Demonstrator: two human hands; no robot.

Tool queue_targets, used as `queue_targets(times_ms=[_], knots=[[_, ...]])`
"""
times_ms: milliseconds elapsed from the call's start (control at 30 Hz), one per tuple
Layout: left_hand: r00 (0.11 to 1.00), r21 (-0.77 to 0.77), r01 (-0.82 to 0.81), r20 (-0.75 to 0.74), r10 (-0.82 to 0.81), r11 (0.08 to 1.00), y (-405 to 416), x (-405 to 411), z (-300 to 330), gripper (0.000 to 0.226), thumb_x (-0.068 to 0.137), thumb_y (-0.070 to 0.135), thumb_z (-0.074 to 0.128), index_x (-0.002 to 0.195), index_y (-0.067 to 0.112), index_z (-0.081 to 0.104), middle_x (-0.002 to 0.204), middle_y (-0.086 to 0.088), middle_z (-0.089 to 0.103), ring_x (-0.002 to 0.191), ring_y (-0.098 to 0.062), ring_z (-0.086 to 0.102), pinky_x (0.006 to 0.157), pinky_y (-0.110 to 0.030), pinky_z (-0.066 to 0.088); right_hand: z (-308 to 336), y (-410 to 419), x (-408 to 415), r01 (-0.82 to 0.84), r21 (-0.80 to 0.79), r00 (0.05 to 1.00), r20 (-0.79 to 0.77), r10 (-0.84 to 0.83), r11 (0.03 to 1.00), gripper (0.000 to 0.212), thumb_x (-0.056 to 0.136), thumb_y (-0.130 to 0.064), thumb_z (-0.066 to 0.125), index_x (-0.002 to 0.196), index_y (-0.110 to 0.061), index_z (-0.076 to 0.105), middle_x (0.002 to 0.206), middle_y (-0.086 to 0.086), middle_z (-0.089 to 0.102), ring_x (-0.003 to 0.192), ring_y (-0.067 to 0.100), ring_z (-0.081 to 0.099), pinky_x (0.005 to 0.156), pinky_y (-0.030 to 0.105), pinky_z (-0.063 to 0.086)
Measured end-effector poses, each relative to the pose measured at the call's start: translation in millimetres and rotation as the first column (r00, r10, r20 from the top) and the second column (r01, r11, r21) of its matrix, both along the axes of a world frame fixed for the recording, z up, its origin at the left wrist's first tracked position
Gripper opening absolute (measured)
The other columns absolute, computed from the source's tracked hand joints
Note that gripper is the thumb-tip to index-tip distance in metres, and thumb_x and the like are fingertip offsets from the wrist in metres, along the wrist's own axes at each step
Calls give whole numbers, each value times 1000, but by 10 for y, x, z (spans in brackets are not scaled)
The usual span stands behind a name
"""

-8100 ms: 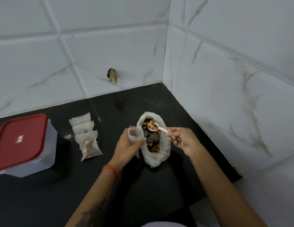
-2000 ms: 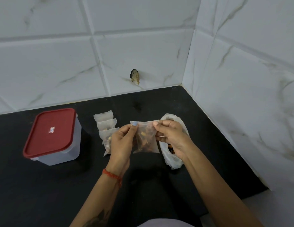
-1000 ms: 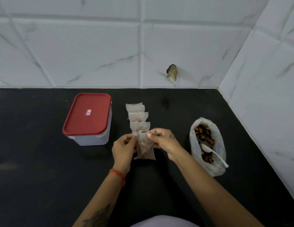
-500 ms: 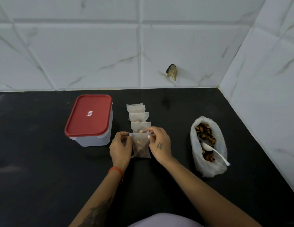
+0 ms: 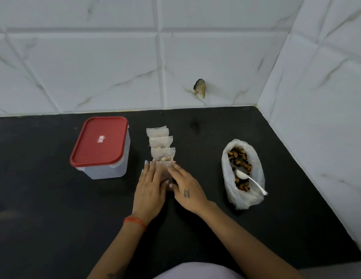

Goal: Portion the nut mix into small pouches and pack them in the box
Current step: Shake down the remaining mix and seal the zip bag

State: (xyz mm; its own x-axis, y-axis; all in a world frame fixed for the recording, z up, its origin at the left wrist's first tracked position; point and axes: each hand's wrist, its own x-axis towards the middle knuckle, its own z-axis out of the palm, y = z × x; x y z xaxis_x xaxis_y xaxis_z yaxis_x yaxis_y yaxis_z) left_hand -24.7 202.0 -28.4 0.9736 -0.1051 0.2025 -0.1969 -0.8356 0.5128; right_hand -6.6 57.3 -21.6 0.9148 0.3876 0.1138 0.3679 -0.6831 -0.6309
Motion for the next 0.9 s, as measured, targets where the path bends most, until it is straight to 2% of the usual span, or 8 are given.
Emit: queue_targets(times_ms=[100,200,267,367,467,567,800,900], knots=[[990,-113,-4,141,20,994,-220,-40,192,55,92,10,58,144,9,38,152,-10,32,144,-21,15,116,-41,24,341,-199,-23,85,150,994,60,-95,985,45,89,-12,60,134,-16,53,139,3,52,130,13,46,111,26,33],[983,-281,66,185,-13,957,-549,-58,438,52,91,13,61,140,12,44,146,-4,42,138,-15,34,112,-33,32,644,-572,-78,241,268,955,106,-277,933,37,86,-11,64,122,-18,64,122,-1,65,113,8,58,100,20,43],[994,-458,83,96,-44,885,-804,-80,558,51,91,17,61,139,19,43,142,1,45,130,-12,43,106,-30,40,765,-890,-122,384,290,901,91,-424,877,32,87,-14,64,119,-19,66,112,-3,69,103,6,62,92,17,46],[973,-649,-34,-194,-122,760,-1146,-107,628,58,91,24,61,143,28,35,146,3,39,126,-9,44,93,-17,42,767,-1377,-203,622,101,773,79,-629,777,30,89,-22,63,119,-22,65,108,-3,69,97,8,62,81,13,41],[893,-660,-128,-401,-204,740,-1396,-132,574,67,91,27,61,148,27,26,150,3,33,126,-17,47,94,-23,41,624,-1726,-316,713,-126,693,-21,-721,689,33,88,-29,62,121,-25,64,114,-1,66,104,17,60,84,25,46],[853,-716,-170,-451,-263,677,-1579,-178,478,58,91,22,62,141,31,33,138,7,47,108,-8,58,83,-17,49,472,-1842,-406,663,-243,707,-106,-699,708,33,88,-32,61,120,-26,64,113,-2,67,102,17,62,84,28,49],[866,-648,-184,-463,-190,739,-1701,-194,301,55,88,27,65,138,29,40,125,8,56,110,-9,59,82,-18,49,375,-1889,-445,665,-142,710,-184,-680,733,19,84,-30,68,102,-25,72,97,-7,71,87,10,65,78,26,52],[953,-542,-107,-295,-69,834,-1707,-172,313,53,85,30,68,134,23,47,127,6,54,114,-13,55,92,-31,51,397,-1936,-485,668,3,737,-136,-662,744,16,81,-22,71,97,-23,73,92,-8,68,80,6,62,74,22,51]])
